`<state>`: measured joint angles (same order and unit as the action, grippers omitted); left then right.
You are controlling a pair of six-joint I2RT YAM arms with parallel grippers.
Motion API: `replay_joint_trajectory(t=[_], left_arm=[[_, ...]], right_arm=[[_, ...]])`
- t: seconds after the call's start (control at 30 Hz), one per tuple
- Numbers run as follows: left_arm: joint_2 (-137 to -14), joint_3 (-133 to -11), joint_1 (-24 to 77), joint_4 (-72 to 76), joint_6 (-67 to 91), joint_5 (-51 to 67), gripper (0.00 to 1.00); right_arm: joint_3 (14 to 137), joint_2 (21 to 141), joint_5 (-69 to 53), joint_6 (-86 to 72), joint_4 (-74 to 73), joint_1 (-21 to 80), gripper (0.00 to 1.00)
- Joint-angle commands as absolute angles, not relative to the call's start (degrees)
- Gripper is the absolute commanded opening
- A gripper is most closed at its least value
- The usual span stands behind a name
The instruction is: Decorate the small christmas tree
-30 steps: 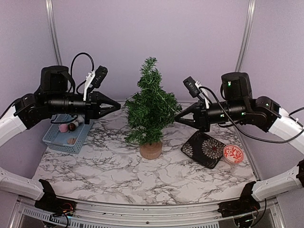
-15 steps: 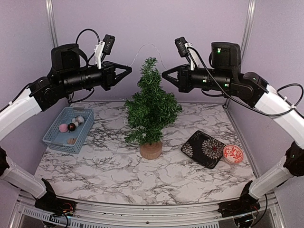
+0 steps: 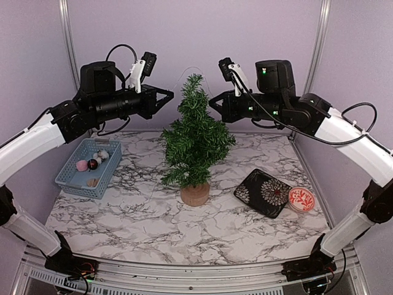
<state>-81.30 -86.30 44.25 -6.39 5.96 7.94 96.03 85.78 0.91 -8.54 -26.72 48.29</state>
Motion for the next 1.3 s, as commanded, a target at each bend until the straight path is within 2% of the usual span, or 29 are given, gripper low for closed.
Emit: replay_joint_trajectory(t=[0.0, 0.13, 0.37, 0.53, 0.83, 1.0, 1.27], left_arm=[[-80.01, -85.19, 44.36, -4.42, 5.50, 11.69, 0.00], [-80.74, -86.73, 45.55, -3.66, 3.64, 19.56, 0.00], [-77.17, -83.21, 47.69, -1.28, 0.27, 20.76, 0.00], [-76.58, -82.35, 49.17, -2.77, -3.82, 26.36, 0.00], [-78.34, -81.92, 54.05, -11.68, -9.07, 24.73, 0.00], [-76.52, -79.39, 53.62, -11.50, -7.73, 20.84, 0.00], [-74.07, -79.02, 45.98, -3.88, 2.42, 16.48, 0.00]], right_arm=[[94.24, 82.86, -2.88, -8.37, -23.14, 47.98, 0.00], [94.12, 81.77, -3.43, -9.75, -19.35, 47.99, 0.00], [89.74, 78.27, -2.69, -12.59, -6.83, 48.06, 0.00], [88.14, 78.86, -4.09, -17.80, 1.98, 48.06, 0.00], [85.43, 80.01, -3.59, -27.34, 15.70, 48.01, 0.00], [84.95, 78.84, -2.64, -28.10, 16.26, 47.90, 0.00], [84.05, 78.12, 2.04, -23.51, 5.67, 47.68, 0.00]])
